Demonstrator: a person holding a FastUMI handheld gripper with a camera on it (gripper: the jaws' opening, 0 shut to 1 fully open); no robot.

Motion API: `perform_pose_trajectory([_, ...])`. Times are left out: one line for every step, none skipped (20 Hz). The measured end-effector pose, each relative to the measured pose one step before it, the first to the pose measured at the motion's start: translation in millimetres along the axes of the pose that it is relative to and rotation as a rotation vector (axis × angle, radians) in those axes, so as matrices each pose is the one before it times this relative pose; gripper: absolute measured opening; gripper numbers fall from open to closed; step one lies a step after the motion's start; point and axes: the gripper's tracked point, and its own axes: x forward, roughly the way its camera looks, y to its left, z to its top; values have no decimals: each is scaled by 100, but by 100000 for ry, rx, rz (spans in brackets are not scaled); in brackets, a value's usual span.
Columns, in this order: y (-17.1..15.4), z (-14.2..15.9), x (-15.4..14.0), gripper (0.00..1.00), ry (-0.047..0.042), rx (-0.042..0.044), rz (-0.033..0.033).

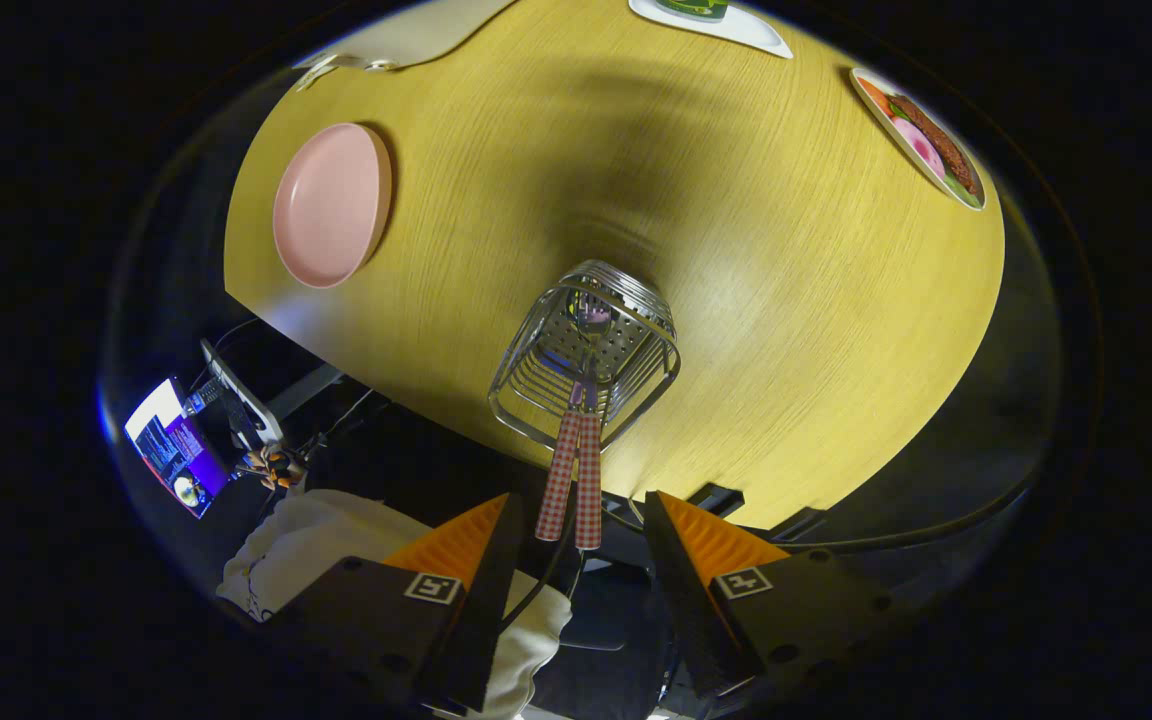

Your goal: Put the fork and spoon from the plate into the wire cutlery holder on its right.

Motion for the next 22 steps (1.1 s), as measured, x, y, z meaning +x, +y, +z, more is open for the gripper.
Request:
perform_pose_trajectory([445, 125, -446, 85, -2740, -94, 1329])
perform_pose_trajectory([357, 88, -476, 89, -2942, 115, 956])
perform_pose_trajectory([444, -7, -422, 99, -3716, 667, 741])
perform_pose_trajectory([519, 4, -397, 100, -3063, 295, 799])
perform_pose_trajectory([327, -135, -484, 99, -3265, 104, 672])
perform_pose_trajectory([339, -123, -481, 99, -3977, -38, 323])
perform_pose_trajectory([215, 37, -524, 99, -4123, -465, 196])
perform_pose_trajectory([520, 326, -615, 99, -4815, 190, -91])
perform_pose_trajectory([455, 122, -632, 99, -4292, 506, 976])
perform_pose_trajectory([508, 74, -741, 99, -4078, 718, 1145])
perform_pose_trajectory([110, 190, -601, 99, -5052, 939, 524])
perform_pose_trajectory([81, 525, -504, 100, -5214, 834, 96])
perform_pose_trajectory([218, 394, -639, 99, -4973, 446, 358])
perform_pose_trajectory([-317, 465, -913, 100, -5267, 394, -114])
perform_pose_trajectory([199, 558, -638, 100, -5379, 295, -5])
perform_pose_trajectory([62, 504, -692, 100, -5498, 11, -536])
perform_pose_trajectory([120, 371, -641, 99, -5907, -294, -874])
perform_pose_trajectory([204, 379, -762, 99, -5973, -358, -702])
perform_pose_trajectory([251, 843, -673, 100, -6393, -757, -1011])
perform_pose_trajectory([561, 864, -802, 100, -6508, -988, -626])
perform_pose_trajectory([580, 941, -807, 100, -6401, -635, -124])
perform_pose_trajectory([787, 866, -689, 99, -5861, -273, 384])
